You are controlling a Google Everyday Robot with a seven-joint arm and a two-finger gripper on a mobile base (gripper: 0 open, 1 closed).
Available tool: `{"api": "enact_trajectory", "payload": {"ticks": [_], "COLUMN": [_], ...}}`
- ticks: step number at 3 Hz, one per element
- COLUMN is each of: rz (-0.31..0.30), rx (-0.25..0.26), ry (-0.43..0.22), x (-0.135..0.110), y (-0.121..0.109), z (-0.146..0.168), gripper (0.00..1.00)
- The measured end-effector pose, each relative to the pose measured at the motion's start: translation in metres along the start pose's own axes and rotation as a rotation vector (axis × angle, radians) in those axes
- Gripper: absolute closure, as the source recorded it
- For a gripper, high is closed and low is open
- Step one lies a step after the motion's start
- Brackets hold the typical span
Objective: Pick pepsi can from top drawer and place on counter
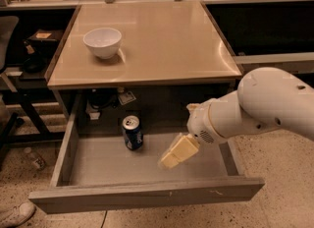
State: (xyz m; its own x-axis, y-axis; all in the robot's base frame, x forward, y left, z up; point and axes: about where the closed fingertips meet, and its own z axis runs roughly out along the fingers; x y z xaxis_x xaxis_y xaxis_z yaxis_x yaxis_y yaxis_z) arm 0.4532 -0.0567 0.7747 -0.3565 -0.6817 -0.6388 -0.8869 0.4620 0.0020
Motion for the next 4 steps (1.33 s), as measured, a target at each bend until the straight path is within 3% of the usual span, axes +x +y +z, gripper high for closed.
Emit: {"api": "enact_trajectory", "payload": {"ticks": [2, 4], "rz": [0.009, 0.019], "rx": [0.002, -0.01], "ry": [-0.019, -0.146], "x": [-0.001, -0.021], "y": [0.0, -0.006], "z": [0.008, 0.062], "gripper": [0.0, 0.0]}}
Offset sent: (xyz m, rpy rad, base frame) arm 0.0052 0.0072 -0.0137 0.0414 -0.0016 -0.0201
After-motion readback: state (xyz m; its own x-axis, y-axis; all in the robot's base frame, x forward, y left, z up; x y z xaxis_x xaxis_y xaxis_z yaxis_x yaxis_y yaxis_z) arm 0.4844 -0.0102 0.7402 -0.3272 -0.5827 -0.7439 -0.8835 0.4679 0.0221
